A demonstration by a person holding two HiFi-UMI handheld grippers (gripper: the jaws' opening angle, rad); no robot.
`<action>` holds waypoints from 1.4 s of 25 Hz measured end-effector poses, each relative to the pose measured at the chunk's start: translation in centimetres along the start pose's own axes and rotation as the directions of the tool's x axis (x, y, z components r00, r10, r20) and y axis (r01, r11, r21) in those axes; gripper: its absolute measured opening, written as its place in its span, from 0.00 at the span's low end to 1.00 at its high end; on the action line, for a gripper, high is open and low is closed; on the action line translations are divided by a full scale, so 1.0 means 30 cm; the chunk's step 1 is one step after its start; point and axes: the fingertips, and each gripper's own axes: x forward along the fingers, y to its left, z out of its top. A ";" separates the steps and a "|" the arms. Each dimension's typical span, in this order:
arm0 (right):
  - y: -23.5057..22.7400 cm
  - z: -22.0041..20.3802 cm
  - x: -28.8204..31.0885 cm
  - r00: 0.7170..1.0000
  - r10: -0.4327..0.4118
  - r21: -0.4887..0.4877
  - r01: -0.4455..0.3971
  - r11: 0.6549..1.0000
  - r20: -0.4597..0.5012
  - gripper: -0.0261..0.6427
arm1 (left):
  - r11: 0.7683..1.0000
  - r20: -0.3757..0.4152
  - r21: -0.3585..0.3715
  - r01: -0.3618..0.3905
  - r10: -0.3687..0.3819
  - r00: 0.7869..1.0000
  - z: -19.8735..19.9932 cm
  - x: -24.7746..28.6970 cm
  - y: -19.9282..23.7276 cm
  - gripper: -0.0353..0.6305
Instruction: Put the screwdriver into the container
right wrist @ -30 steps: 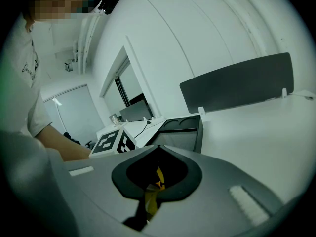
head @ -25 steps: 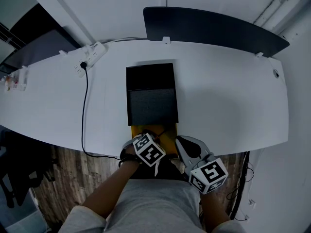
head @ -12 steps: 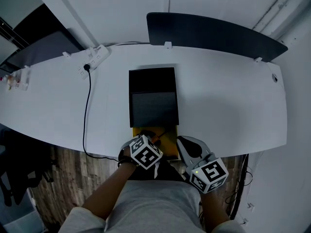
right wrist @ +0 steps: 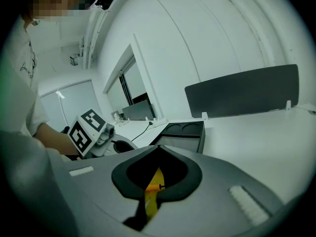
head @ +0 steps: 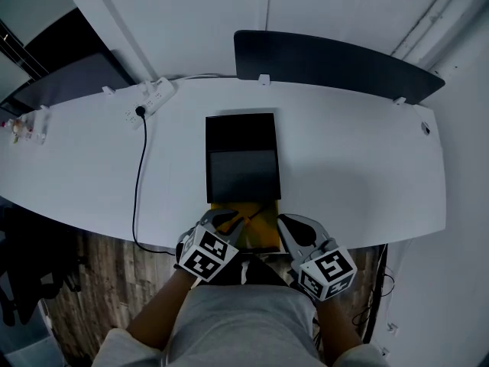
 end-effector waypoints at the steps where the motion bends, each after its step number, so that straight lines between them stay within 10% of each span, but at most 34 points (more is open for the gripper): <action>1: 0.003 0.005 -0.001 1.000 0.000 -0.003 0.000 1.000 0.002 0.06 | 1.000 0.034 -0.015 -0.017 0.017 0.999 0.016 -0.028 0.013 0.13; 10: 0.035 0.074 -0.007 1.000 0.010 -0.054 -0.009 0.998 0.018 0.06 | 0.972 0.321 -0.235 -0.017 0.094 0.942 0.119 -0.255 0.077 0.06; 22: 0.095 0.118 0.027 0.999 0.040 -0.068 -0.038 0.997 0.025 0.06 | 0.925 0.474 -0.376 -0.049 0.238 0.848 0.168 -0.447 0.152 0.06; 35: 0.177 0.139 0.051 0.995 0.098 -0.088 -0.097 0.991 0.002 0.06 | 0.942 0.487 -0.330 -0.058 0.222 0.845 0.194 -0.456 0.088 0.06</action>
